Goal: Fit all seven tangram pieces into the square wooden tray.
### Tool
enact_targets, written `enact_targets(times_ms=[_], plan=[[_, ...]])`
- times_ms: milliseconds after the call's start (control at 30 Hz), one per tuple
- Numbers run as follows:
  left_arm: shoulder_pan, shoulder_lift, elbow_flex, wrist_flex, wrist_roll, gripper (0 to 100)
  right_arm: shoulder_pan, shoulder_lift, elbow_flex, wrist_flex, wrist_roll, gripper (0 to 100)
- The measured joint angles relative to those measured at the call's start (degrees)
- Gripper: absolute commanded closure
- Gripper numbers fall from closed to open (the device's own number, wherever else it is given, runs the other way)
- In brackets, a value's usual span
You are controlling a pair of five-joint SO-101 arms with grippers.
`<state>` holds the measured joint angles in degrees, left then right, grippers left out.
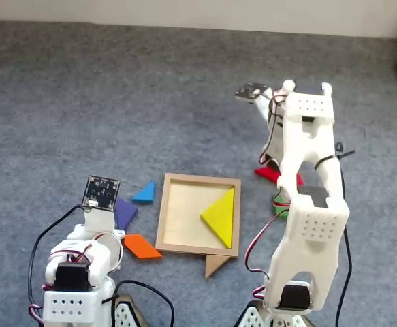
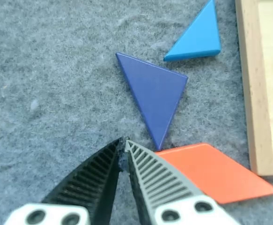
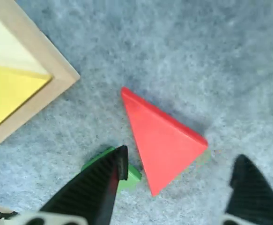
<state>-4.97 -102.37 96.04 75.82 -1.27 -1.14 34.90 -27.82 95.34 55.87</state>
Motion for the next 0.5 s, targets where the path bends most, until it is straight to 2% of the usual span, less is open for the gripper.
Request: enact_targets(times_ms=[400, 500], plan=[[0.0, 0.0, 0.0, 0.0, 0.0, 100, 0.3, 10.0, -0.4, 0.0, -0.1, 58.7], [0.0, 0.0, 0.0, 0.0, 0.0, 100, 0.6, 10.5, -0.8, 0.0, -0.1, 65.9]])
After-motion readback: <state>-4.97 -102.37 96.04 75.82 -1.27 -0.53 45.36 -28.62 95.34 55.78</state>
